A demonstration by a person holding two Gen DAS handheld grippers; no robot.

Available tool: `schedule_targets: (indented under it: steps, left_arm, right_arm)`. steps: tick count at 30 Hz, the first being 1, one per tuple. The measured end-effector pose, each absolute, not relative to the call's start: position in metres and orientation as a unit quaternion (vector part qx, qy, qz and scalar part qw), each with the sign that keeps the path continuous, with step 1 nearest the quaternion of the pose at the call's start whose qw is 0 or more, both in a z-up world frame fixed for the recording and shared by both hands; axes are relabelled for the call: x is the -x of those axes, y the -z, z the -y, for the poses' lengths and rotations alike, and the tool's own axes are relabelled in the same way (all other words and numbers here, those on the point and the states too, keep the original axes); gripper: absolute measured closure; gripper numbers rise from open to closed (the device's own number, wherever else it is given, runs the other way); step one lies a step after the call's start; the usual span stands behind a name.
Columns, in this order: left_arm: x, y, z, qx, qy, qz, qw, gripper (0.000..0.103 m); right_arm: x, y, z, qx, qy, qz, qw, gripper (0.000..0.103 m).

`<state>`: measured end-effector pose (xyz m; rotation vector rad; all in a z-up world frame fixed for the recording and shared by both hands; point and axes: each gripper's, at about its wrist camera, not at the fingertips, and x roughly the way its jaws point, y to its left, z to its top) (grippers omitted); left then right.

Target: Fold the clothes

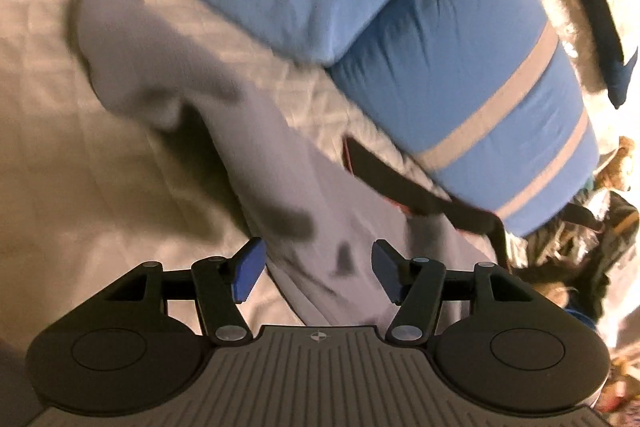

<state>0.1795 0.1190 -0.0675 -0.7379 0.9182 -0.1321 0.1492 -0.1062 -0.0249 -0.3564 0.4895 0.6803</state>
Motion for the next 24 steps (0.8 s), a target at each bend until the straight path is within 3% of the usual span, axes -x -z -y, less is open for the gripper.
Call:
schedule_targets:
  steps: [15,24]
  left_arm:
    - [-0.202,0.098,-0.128,0.447,0.047,-0.422,0.787,0.046]
    - [-0.197,0.079,-0.109,0.383,0.096,-0.452,0.8,0.05]
  right_arm:
    - [-0.161,0.036,0.109,0.156,-0.294,-0.303,0.893,0.042]
    - [-0.158,0.032,0.108,0.157,-0.292,-0.297,0.895,0.043]
